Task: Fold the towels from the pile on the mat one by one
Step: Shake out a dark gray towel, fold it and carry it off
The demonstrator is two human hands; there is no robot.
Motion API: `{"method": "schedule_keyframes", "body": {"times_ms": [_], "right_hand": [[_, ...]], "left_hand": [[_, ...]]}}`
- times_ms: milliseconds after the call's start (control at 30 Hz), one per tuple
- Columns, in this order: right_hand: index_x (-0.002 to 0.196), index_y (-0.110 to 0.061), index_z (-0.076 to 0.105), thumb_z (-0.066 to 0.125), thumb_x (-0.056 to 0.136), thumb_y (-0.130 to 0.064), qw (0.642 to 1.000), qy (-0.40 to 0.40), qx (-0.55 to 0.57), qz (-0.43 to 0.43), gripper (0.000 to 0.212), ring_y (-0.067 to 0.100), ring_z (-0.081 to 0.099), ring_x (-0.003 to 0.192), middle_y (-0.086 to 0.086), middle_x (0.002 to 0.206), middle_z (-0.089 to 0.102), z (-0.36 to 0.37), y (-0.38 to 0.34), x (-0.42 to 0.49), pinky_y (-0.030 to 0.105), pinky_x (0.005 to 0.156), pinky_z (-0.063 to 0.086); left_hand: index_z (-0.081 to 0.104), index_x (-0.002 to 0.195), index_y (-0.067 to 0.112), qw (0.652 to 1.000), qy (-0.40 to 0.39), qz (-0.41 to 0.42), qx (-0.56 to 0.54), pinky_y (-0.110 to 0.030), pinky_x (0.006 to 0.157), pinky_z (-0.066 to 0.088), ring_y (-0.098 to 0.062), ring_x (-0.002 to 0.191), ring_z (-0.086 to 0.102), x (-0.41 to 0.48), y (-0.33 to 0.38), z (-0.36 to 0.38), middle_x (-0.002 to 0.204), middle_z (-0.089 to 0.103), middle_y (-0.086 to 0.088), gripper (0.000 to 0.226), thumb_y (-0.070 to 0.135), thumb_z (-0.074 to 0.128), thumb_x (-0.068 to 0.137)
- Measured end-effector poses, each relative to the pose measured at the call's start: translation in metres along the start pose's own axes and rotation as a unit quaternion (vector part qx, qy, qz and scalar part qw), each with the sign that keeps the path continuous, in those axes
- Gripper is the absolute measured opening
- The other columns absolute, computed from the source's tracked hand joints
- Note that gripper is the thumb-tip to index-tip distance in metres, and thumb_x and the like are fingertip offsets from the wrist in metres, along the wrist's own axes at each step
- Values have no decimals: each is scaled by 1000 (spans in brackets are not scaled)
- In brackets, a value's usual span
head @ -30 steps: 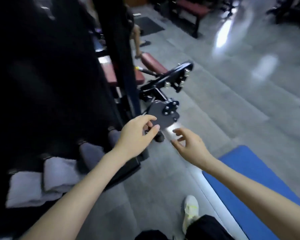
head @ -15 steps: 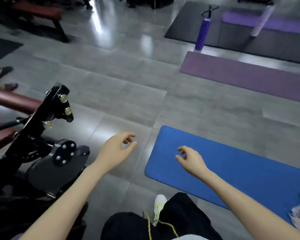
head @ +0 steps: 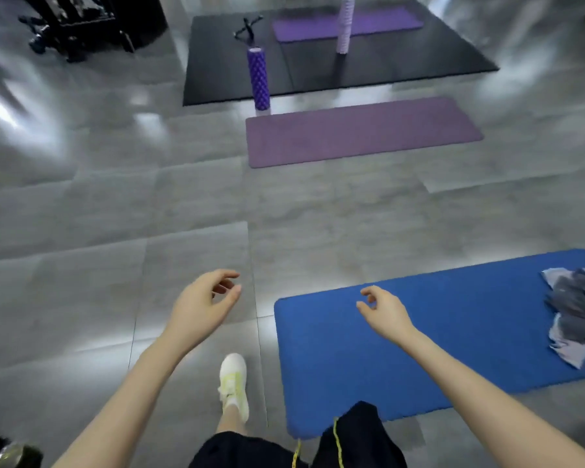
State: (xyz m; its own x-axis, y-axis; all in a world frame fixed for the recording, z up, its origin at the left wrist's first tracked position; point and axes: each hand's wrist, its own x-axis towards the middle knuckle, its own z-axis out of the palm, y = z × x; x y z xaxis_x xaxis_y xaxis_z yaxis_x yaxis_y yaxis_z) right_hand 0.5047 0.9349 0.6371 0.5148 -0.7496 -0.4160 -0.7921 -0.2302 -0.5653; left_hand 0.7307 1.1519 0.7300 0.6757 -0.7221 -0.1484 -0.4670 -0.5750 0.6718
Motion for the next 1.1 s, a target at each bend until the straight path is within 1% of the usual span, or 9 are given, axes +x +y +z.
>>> {"method": "schedule_keyframes", "body": {"times_ms": [133,233,300,433,567,667,833,1000,1100], "right_hand": [[126,-11,52,53,94,-25,992,54,58,95,35,15,49,90,5,117,56,16,-35,41,27,74,40],[125,-11,53,55,93,-25,972,101,119,173,35,19,53,96,9,119,57,21,-44,61,34,79,48],[123,-10,54,56,92,-24,949,130,168,233,33,25,57,99,8,116,58,21,-47,65,44,85,52],[117,-8,56,57,91,-21,901,178,232,320,29,32,64,79,3,100,56,12,-42,88,49,80,54],[116,-4,57,57,91,-18,859,217,279,370,28,26,58,73,-3,87,51,-7,-30,147,40,65,55],[114,-7,58,56,92,-18,843,223,297,388,25,23,56,78,-1,89,51,-27,-19,212,31,55,51],[115,-8,55,51,93,-22,842,176,263,436,26,21,54,56,5,99,57,-79,-2,310,34,62,50],[117,-8,53,48,94,-21,829,178,288,444,26,22,55,62,4,99,54,-150,5,398,38,69,53],[117,-8,53,47,94,-19,818,186,317,443,26,20,53,65,6,99,55,-189,14,443,36,64,51]], "left_hand": [[63,106,22,998,-51,40,15,-28,83,47,-10,87,60,107,-21,-51,92,64,8,18,24,60,88],[65,102,21,993,-91,70,23,-27,82,47,-10,86,61,184,-24,-72,90,65,8,14,24,60,89],[64,95,24,989,-116,90,20,-16,75,44,-8,82,60,231,-17,-75,86,64,10,7,23,59,90],[67,96,18,980,-151,130,1,2,64,36,5,76,57,317,14,-60,83,64,9,10,21,59,90],[67,98,19,964,-209,164,-20,-13,74,43,-10,85,65,402,58,-20,89,69,4,12,23,59,90],[67,97,21,949,-237,206,-21,-22,77,45,-10,86,66,469,101,17,88,70,5,11,25,57,91],[66,97,22,927,-281,245,25,-18,73,43,-9,87,65,577,189,66,88,70,6,12,27,57,91],[64,95,24,909,-296,288,57,-18,71,42,-6,85,63,682,274,105,86,69,7,10,29,56,91],[64,94,24,901,-320,284,72,-20,72,42,-8,84,64,740,318,137,82,69,5,9,26,56,92]]}}
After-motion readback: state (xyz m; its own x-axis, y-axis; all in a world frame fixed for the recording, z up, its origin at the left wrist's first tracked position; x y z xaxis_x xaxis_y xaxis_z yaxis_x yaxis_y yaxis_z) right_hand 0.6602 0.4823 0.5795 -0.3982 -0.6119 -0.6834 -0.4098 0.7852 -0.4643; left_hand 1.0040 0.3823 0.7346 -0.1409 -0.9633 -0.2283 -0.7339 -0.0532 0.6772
